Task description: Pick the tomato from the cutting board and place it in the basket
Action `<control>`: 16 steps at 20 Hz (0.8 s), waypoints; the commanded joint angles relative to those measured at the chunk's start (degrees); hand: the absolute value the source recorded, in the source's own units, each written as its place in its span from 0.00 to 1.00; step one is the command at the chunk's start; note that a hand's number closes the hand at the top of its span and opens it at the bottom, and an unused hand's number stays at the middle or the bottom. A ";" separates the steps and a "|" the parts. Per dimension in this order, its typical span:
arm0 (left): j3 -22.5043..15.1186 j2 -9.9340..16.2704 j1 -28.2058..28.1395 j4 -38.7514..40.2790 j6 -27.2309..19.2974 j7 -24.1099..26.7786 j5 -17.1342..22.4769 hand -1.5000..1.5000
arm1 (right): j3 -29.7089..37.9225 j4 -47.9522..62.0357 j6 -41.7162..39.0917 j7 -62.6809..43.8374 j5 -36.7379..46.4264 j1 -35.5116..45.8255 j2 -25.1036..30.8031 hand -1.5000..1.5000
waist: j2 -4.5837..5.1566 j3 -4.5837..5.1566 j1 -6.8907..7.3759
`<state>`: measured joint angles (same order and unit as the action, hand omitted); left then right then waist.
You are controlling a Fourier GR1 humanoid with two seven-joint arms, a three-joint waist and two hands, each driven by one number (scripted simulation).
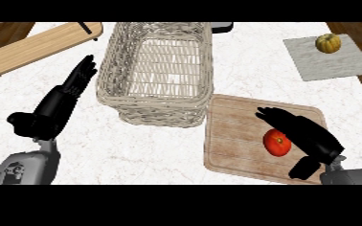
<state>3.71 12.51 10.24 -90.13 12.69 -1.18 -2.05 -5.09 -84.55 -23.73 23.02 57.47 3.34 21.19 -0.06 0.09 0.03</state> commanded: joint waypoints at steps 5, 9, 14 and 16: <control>-0.45 -1.12 -1.89 -5.44 0.11 -2.77 -0.49 0.50 | -3.85 3.91 3.31 3.57 5.76 -1.61 0.13 1.00 | 0.02 -0.10 0.05; -0.53 -2.48 -1.08 1.48 -0.51 3.63 -2.50 0.50 | -3.76 0.05 -1.63 0.26 5.32 2.04 -1.97 1.00 | 0.05 -0.08 -0.08; -0.18 -2.38 1.67 1.30 -1.08 0.08 -2.35 0.50 | -12.30 -4.69 4.46 -6.58 13.48 -1.52 -9.22 1.00 | -0.08 -0.03 -0.45; -0.35 -1.62 -0.02 -0.58 -0.04 -0.48 -1.85 0.50 | -17.92 -5.39 3.63 -16.46 17.34 -1.26 -18.99 1.00 | -0.46 0.07 0.46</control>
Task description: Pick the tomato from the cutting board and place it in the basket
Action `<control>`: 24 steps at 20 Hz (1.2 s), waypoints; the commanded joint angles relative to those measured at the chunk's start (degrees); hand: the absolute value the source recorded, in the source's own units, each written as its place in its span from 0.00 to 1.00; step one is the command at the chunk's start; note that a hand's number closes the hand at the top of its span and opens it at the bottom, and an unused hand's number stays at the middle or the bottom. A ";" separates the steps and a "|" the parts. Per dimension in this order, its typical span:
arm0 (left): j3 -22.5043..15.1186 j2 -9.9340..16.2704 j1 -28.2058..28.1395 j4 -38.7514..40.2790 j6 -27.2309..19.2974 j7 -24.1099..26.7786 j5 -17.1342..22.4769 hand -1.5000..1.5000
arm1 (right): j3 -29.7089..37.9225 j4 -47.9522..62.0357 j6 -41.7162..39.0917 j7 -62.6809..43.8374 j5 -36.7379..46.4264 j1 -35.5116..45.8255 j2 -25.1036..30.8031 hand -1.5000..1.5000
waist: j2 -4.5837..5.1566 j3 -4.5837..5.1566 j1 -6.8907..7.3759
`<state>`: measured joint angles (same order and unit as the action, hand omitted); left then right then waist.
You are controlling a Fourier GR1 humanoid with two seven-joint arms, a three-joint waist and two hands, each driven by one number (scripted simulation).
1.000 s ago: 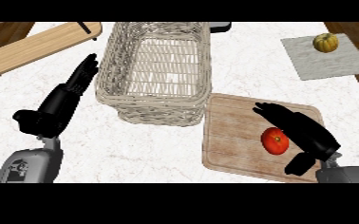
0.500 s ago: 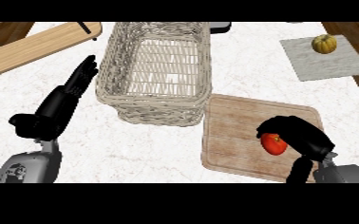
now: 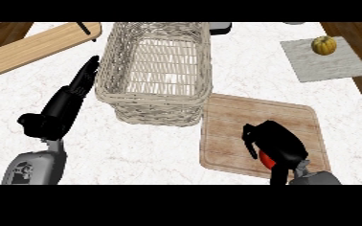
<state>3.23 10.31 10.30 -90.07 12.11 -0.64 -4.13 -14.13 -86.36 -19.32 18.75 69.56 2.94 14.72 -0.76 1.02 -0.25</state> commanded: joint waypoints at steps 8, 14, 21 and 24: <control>-1.88 -0.90 0.68 0.77 1.10 0.32 -0.12 0.50 | -26.28 -4.20 5.86 -36.38 2.39 0.05 -14.55 1.00 | 0.51 -1.04 3.34; -1.58 -0.51 2.04 1.16 1.56 -0.27 0.27 0.50 | -37.65 -6.18 19.22 -50.66 -9.72 -0.27 -14.68 1.00 | 1.27 -1.26 4.03; -2.04 -0.56 1.40 1.76 1.75 0.17 -0.19 0.50 | -47.49 -17.50 39.81 -58.80 -15.26 5.80 -14.70 1.00 | 0.66 -1.11 3.49; -1.12 -0.37 2.31 1.48 1.31 -0.55 0.23 0.50 | -49.43 -18.37 45.73 -63.06 -13.63 8.99 -14.62 1.00 | 0.29 -1.01 2.95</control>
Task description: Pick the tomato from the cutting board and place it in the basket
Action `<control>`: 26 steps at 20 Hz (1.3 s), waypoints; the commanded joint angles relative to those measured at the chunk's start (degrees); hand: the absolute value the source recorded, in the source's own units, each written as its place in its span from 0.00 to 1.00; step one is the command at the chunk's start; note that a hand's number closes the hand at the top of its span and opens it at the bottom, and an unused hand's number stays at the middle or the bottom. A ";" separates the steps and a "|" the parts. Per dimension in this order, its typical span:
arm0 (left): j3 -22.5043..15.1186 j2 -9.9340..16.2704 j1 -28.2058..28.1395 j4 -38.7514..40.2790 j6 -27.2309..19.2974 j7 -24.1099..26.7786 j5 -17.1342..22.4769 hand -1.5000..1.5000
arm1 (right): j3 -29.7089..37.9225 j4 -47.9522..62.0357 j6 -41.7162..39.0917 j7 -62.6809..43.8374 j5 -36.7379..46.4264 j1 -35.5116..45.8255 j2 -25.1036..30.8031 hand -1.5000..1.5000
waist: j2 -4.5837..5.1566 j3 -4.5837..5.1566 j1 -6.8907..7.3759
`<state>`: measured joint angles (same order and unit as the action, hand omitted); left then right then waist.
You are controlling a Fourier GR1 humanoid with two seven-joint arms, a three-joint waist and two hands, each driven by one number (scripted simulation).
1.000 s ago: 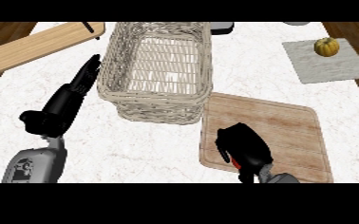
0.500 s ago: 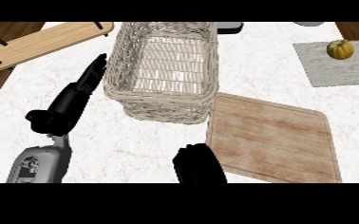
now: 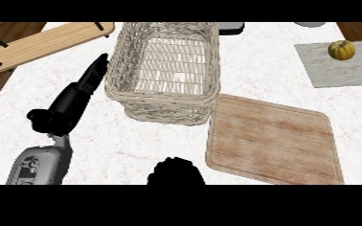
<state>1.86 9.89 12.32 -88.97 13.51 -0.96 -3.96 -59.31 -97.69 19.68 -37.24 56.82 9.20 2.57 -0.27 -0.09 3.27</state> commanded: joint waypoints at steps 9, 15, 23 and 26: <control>0.95 0.05 0.50 1.61 -0.83 -0.49 -0.26 0.50 | -3.97 -8.76 9.35 -23.68 2.87 14.70 -2.38 1.00 | -0.50 0.37 -1.72; 0.26 -0.08 0.32 1.74 -0.31 0.83 -0.55 0.50 | 3.06 -5.47 6.84 -33.78 2.67 28.17 -2.50 1.00 | -0.24 0.42 -0.46; -1.37 -1.40 0.48 1.17 -0.57 0.32 -1.17 0.50 | 13.89 5.24 6.85 -40.07 0.00 44.38 -2.53 1.00 | -0.12 0.42 1.07; -0.45 -0.35 0.09 0.69 0.53 -0.25 -0.06 0.50 | 19.03 10.09 9.02 -40.21 -1.68 49.65 -2.53 1.00 | 0.18 0.33 1.28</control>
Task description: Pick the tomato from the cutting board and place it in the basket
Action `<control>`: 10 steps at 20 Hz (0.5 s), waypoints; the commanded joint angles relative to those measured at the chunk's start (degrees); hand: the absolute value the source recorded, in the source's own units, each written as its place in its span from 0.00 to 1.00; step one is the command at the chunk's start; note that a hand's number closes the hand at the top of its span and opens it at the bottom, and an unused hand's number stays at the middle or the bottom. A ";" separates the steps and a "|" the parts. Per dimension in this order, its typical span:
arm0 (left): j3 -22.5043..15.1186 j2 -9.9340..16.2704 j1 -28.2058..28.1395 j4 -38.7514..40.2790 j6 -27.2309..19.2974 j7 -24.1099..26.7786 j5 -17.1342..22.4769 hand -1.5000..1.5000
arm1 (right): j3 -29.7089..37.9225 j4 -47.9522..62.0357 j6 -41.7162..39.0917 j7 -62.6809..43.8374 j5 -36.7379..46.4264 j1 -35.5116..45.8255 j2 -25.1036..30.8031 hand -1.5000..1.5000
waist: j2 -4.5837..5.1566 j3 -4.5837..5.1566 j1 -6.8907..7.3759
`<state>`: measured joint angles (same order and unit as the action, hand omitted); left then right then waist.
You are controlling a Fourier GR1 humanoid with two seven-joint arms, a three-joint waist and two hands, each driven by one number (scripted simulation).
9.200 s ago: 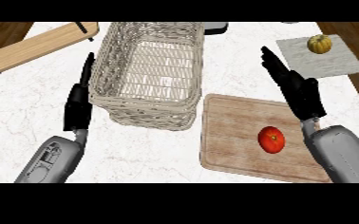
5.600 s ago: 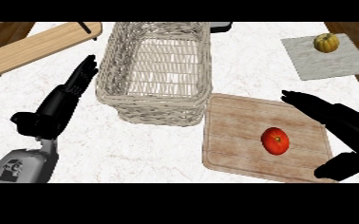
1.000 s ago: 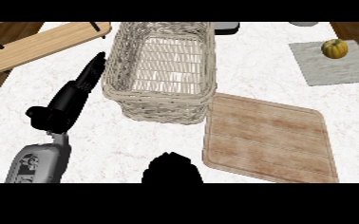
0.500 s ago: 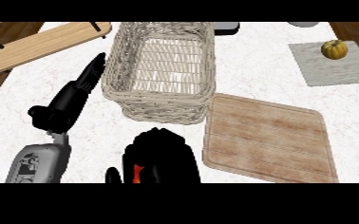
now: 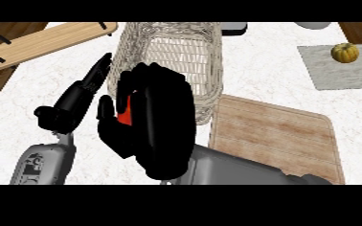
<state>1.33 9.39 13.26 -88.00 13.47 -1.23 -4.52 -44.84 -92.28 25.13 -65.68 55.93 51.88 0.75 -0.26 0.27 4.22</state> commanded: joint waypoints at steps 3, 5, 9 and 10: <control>0.20 0.27 -0.66 1.17 0.71 2.05 0.17 0.50 | 9.52 9.84 4.51 -11.77 -1.14 12.84 -0.72 1.00 | 0.48 0.02 0.34; 0.93 1.43 1.11 -1.35 1.14 -0.55 0.85 0.50 | 10.48 13.43 5.35 -12.65 -0.16 15.15 -0.72 1.00 | 0.20 -0.09 -0.02; 0.62 0.48 -0.15 -0.19 0.57 0.54 0.46 0.50 | 12.56 21.37 7.28 -11.55 -2.95 19.82 -0.72 1.00 | 0.63 -0.07 -0.08; 0.45 0.18 -0.42 -2.34 -0.22 -1.35 0.27 0.50 | 15.06 21.92 7.15 -9.56 -2.79 18.62 -0.72 1.00 | 0.41 -0.18 -1.10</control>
<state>1.54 9.39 13.22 -88.84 13.38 -1.29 -4.47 -33.54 -75.87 28.96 -66.41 54.17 66.91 0.62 0.10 0.18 3.89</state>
